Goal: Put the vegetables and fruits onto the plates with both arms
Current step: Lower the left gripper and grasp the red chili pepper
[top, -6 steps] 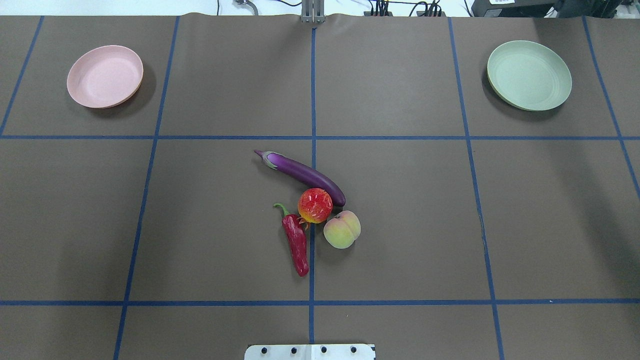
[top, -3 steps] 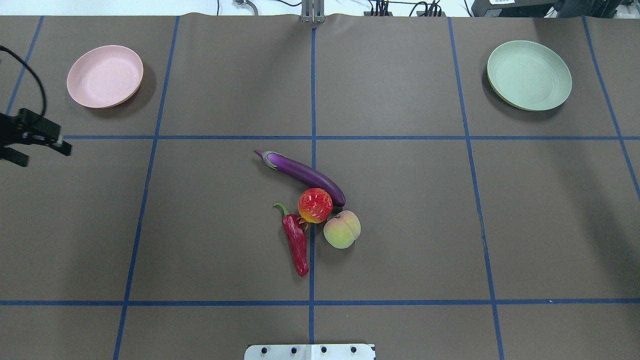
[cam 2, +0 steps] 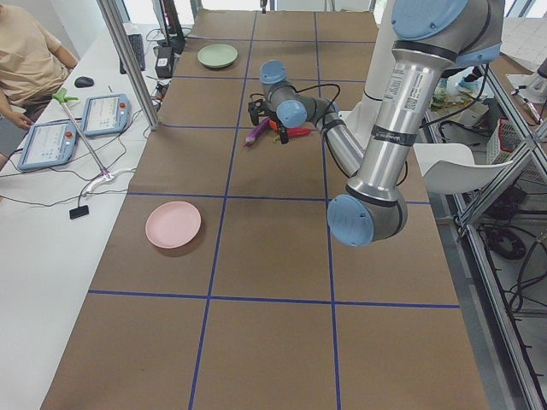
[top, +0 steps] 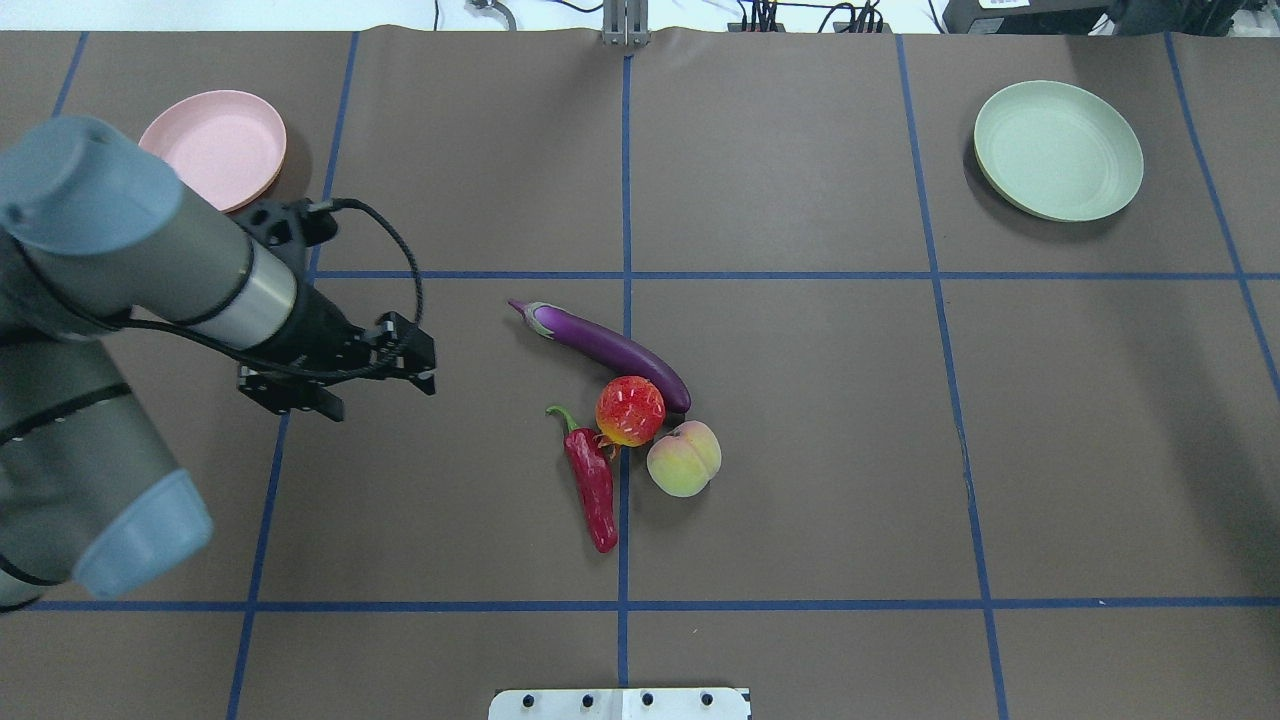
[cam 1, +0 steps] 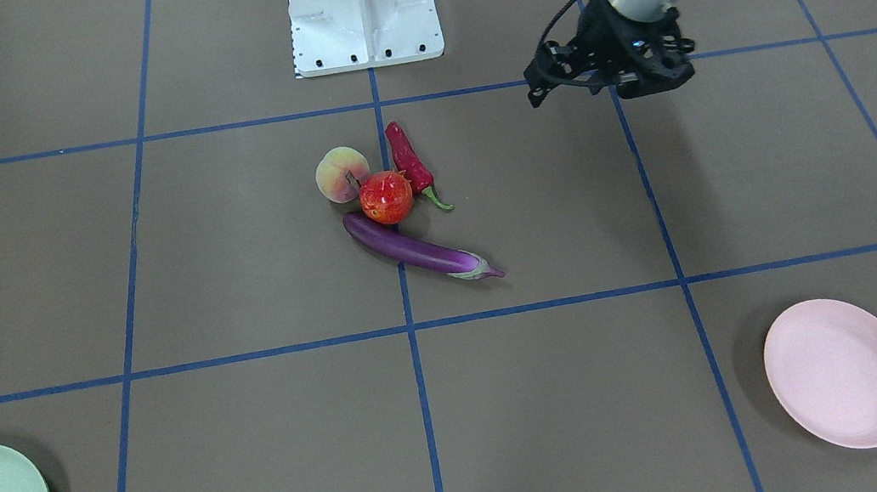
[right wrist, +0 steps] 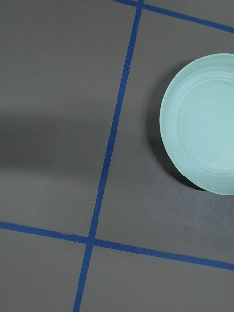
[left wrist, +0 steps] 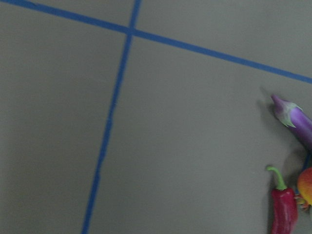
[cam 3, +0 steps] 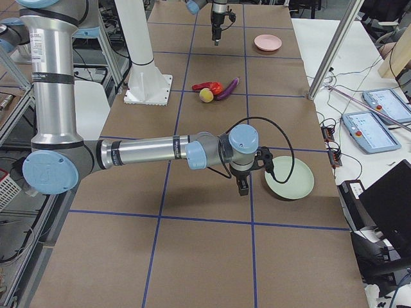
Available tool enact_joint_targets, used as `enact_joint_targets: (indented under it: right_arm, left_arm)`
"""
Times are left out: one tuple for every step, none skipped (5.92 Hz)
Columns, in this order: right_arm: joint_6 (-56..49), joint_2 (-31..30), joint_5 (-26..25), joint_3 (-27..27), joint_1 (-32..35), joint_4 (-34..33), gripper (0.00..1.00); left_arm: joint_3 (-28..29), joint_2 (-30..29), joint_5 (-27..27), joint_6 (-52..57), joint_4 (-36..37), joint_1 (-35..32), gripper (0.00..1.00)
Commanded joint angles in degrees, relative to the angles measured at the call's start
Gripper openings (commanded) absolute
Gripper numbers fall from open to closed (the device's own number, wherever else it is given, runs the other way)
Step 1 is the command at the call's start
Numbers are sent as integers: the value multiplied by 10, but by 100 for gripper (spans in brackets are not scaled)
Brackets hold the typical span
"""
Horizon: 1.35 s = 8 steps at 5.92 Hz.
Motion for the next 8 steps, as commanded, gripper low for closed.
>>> enact_joint_targets:
  right_arm:
    - [1, -5, 10, 2, -5, 2, 100]
    - [2, -6, 18, 2, -5, 2, 100]
    - [2, -6, 18, 1, -7, 2, 100]
    - [2, -6, 19, 2, -9, 2, 100]
    - [2, -7, 18, 2, -10, 2, 100]
    - [2, -7, 18, 2, -10, 2, 100]
    - [2, -7, 19, 2, -10, 2, 100]
    - [2, -7, 19, 1, -11, 2, 100]
  left_arm:
    - [121, -138, 68, -22, 48, 73, 100]
    - [178, -179, 146, -19, 46, 119, 100]
    - [211, -194, 157, -15, 43, 131, 99]
    - [211, -196, 156, -14, 44, 144, 98]
    - [215, -197, 156, -14, 44, 150, 98]
    - [226, -200, 157, -14, 42, 154, 96]
    - [246, -217, 158, -14, 41, 154, 89]
    - [273, -234, 158, -14, 39, 154, 86]
